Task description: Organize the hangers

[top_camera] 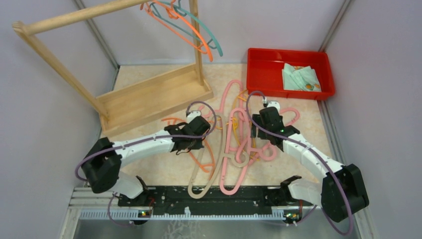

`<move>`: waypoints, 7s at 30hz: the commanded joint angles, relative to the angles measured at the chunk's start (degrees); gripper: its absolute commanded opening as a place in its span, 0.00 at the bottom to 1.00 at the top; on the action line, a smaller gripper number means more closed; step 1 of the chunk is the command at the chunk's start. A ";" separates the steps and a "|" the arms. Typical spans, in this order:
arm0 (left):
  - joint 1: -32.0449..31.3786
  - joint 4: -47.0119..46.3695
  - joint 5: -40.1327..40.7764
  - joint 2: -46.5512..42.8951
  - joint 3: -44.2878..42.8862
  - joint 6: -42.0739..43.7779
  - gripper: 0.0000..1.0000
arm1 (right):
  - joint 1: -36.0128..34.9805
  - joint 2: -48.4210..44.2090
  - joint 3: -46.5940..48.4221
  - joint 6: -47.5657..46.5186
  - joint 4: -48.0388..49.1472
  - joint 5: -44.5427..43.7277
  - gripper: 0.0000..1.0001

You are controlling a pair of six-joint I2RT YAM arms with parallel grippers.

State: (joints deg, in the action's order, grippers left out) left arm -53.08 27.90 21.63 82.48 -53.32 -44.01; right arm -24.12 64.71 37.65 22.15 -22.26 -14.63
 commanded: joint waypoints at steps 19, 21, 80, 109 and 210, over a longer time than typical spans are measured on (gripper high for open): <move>-2.17 8.45 -13.27 20.20 -16.34 -6.45 0.54 | 0.56 -1.02 1.75 0.22 0.35 0.02 0.80; -2.44 8.63 -13.24 19.80 -15.45 -8.54 0.54 | 0.56 -1.06 0.95 0.52 0.37 0.50 0.79; -7.20 9.03 1.39 -4.08 -14.32 -10.48 0.00 | 0.56 -1.58 -2.45 2.28 3.10 2.67 0.78; 19.68 -19.77 0.25 -4.54 -38.65 10.39 0.00 | 0.56 4.46 13.56 -1.41 -3.17 -2.42 0.76; 30.15 -11.53 -35.28 -29.53 6.21 13.31 0.94 | 0.57 9.57 12.97 1.30 -3.08 1.44 0.80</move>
State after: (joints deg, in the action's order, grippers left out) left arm -19.77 16.14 -12.97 52.31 -49.12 -32.88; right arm -24.10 74.98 51.77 21.78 -27.24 -15.05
